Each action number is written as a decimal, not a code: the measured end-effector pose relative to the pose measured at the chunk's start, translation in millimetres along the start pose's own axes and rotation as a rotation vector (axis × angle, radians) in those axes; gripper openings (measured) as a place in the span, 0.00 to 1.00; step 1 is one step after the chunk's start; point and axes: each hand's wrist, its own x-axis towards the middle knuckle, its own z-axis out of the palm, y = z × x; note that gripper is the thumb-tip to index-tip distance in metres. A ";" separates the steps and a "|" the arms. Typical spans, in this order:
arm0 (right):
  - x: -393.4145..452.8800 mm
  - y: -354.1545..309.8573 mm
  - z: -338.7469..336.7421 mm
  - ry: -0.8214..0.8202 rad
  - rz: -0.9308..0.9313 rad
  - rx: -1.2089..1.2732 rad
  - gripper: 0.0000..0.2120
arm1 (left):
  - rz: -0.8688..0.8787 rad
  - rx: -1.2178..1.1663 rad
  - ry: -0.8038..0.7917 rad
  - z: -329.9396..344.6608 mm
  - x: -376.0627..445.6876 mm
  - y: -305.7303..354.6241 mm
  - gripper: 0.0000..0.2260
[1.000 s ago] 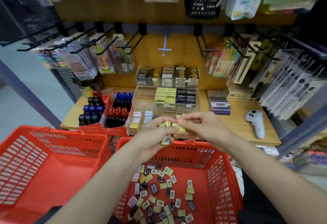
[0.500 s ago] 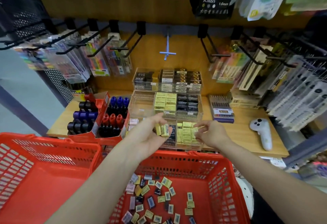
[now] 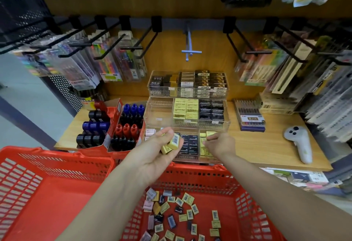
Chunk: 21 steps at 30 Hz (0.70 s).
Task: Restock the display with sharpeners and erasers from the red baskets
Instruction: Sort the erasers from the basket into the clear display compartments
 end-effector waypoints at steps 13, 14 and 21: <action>-90.1 -60.2 -58.4 -0.635 -0.301 0.406 0.10 | 0.011 0.077 -0.030 7.2 5.6 -24.7 0.07; -95.4 -60.0 -62.0 -0.553 -0.383 0.315 0.11 | 0.026 0.105 -0.030 8.7 5.8 -26.8 0.06; -109.9 -46.7 -78.6 -0.466 -0.476 0.273 0.10 | 0.043 0.083 -0.019 7.4 1.1 -29.6 0.06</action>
